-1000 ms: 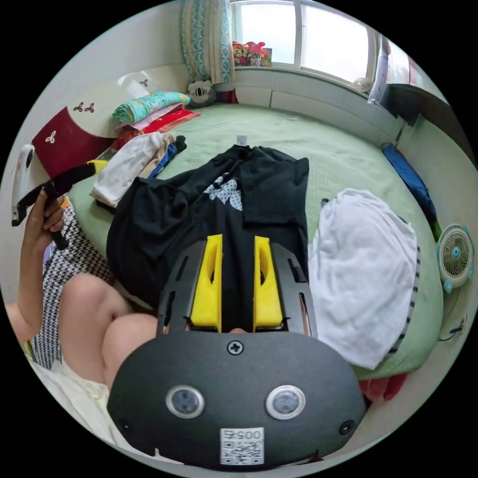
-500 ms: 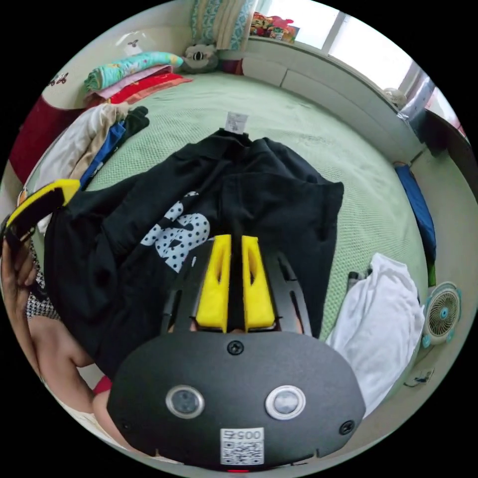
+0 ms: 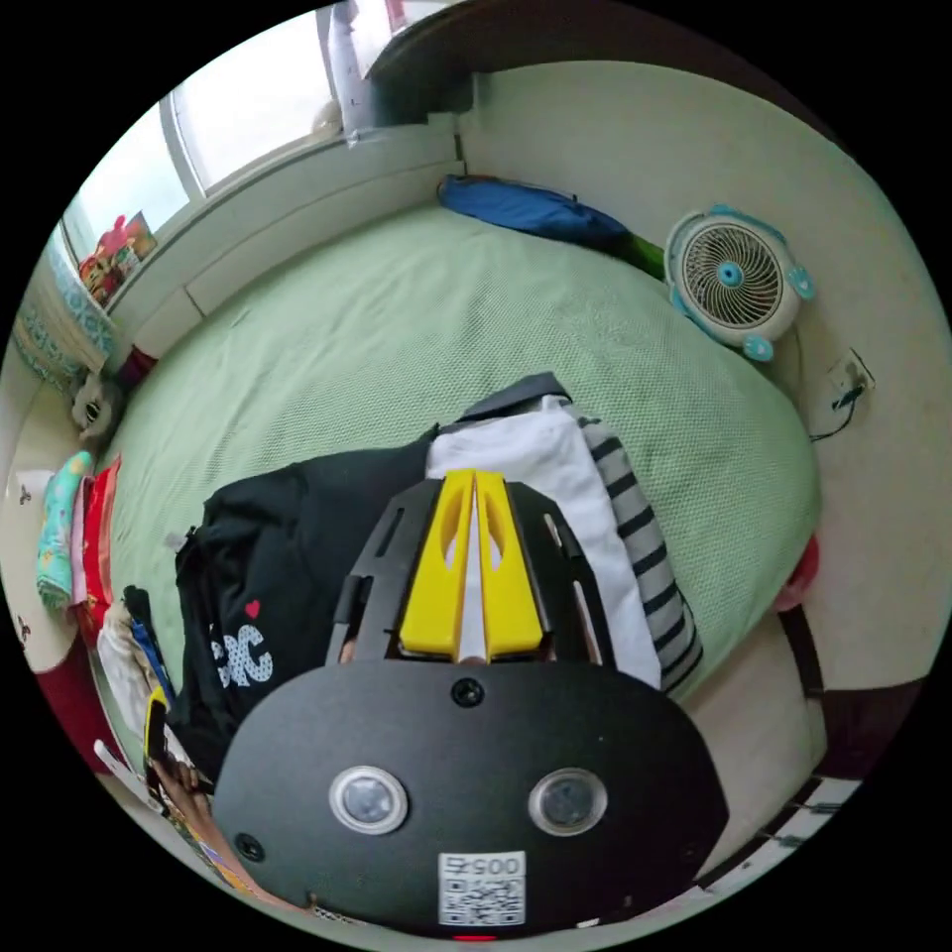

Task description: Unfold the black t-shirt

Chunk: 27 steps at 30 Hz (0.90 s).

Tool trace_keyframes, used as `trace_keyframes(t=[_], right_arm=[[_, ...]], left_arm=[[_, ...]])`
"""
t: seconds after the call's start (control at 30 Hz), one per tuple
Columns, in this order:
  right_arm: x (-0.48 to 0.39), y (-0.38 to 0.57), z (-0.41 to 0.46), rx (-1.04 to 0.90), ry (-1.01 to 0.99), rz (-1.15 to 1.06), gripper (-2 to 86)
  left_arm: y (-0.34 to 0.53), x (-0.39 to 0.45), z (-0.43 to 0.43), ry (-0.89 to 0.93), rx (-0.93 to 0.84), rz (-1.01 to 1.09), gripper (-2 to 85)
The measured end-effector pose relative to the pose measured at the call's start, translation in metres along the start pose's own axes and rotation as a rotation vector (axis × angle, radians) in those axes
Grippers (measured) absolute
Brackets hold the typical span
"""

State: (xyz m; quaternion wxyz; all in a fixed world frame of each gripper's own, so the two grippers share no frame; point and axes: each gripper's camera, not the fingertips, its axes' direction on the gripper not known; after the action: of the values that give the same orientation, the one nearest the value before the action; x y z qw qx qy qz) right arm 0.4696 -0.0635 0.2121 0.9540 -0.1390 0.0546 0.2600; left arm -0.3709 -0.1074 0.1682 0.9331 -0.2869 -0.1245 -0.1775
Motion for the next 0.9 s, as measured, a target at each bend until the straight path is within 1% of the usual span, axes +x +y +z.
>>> trace_keyframes(t=[0.1, 0.17, 0.2, 0.27, 0.3, 0.37, 0.47, 0.5, 0.63, 0.67, 0.73, 0.83, 0.9], right_arm=[[-0.029, 0.015, 0.003, -0.002, -0.106, -0.151, 2.8], [-0.084, 0.035, 0.002, -0.01, -0.217, -0.373, 6.3], [-0.1, 0.041, 0.001, -0.01, -0.24, -0.426, 7.1], [-0.169, 0.07, 0.001, -0.057, -0.346, -0.647, 10.3], [-0.186, 0.078, 0.001, -0.066, -0.367, -0.696, 10.5], [-0.251, 0.115, 0.005, -0.11, -0.429, -0.875, 11.0], [-0.316, 0.155, 0.023, -0.197, -0.493, -0.995, 11.2], [-0.328, 0.162, 0.028, -0.213, -0.491, -1.014, 11.3], [-0.382, 0.19, 0.069, -0.291, -0.386, -1.068, 9.9], [-0.391, 0.195, 0.078, -0.291, -0.343, -1.078, 8.4], [-0.398, 0.196, 0.079, -0.26, -0.318, -1.084, 5.9], [-0.402, 0.185, 0.073, -0.25, -0.337, -1.023, 0.3], [-0.405, 0.177, 0.064, -0.242, -0.359, -1.005, -0.3]], left_arm=[[-0.003, -0.012, -0.001, -0.027, 0.012, -0.013, -0.7], [-0.005, -0.019, -0.002, -0.049, 0.017, -0.02, -0.7], [-0.006, -0.025, -0.003, -0.067, 0.025, -0.026, -0.7], [-0.007, -0.034, -0.005, -0.081, 0.036, -0.045, -0.7], [-0.008, -0.042, -0.005, -0.074, 0.037, -0.062, -0.7], [-0.01, -0.054, -0.006, -0.064, 0.039, -0.089, -0.7], [-0.014, -0.072, -0.008, -0.061, 0.05, -0.121, -0.7], [-0.015, -0.079, -0.009, -0.06, 0.054, -0.131, -0.7], [-0.02, -0.1, -0.012, -0.055, 0.058, -0.143, -0.7], [-0.021, -0.103, -0.012, -0.055, 0.059, -0.145, -0.7], [-0.023, -0.116, -0.013, -0.049, 0.057, -0.155, -0.7], [-0.025, -0.13, -0.014, -0.033, 0.056, -0.17, -0.7], [-0.024, -0.138, -0.015, -0.023, 0.053, -0.177, -0.7]])
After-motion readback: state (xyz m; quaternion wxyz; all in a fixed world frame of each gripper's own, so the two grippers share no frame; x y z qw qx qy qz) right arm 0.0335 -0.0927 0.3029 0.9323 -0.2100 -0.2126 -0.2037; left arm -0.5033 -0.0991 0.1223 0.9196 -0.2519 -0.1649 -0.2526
